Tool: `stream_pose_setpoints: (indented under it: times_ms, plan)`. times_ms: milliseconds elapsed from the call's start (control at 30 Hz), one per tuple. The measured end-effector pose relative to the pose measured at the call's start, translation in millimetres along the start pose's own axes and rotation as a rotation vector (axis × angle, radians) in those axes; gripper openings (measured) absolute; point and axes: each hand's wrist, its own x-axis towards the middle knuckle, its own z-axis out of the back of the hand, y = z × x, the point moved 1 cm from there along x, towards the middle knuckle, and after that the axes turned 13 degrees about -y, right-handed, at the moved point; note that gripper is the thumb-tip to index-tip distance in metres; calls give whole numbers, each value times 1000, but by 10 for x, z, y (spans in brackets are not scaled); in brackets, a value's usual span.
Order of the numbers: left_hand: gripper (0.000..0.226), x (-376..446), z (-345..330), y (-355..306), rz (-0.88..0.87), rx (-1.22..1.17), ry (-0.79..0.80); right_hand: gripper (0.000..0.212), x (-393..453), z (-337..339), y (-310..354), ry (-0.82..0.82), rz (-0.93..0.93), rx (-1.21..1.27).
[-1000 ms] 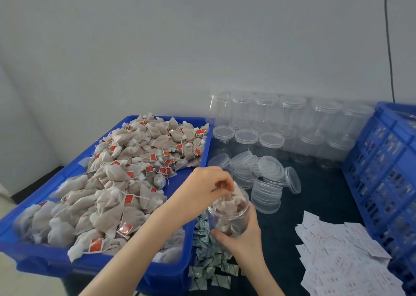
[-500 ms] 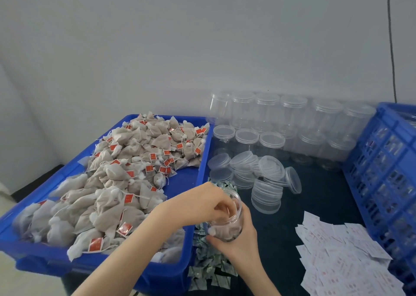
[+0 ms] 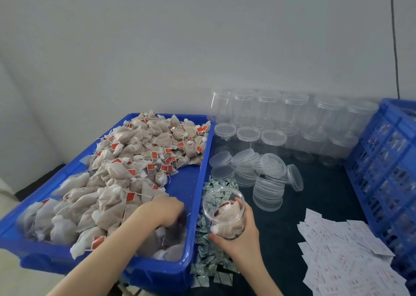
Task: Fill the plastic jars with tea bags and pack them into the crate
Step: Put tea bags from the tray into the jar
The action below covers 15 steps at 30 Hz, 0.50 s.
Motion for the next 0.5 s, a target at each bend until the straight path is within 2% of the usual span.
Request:
stream_pose_setpoints:
  times_ms: [67,200,500]
  plan:
    - [29,23,-56,-42,-26,37,20,91,-3,-5,-9,3,0,-5]
    - [14,7,-78,-150,-50,-42,18,90,-14,-17,-26,-3,-11,6]
    - [18,60,-112,-149,-40,17,-37,91,-26,-9,4,14,2,13]
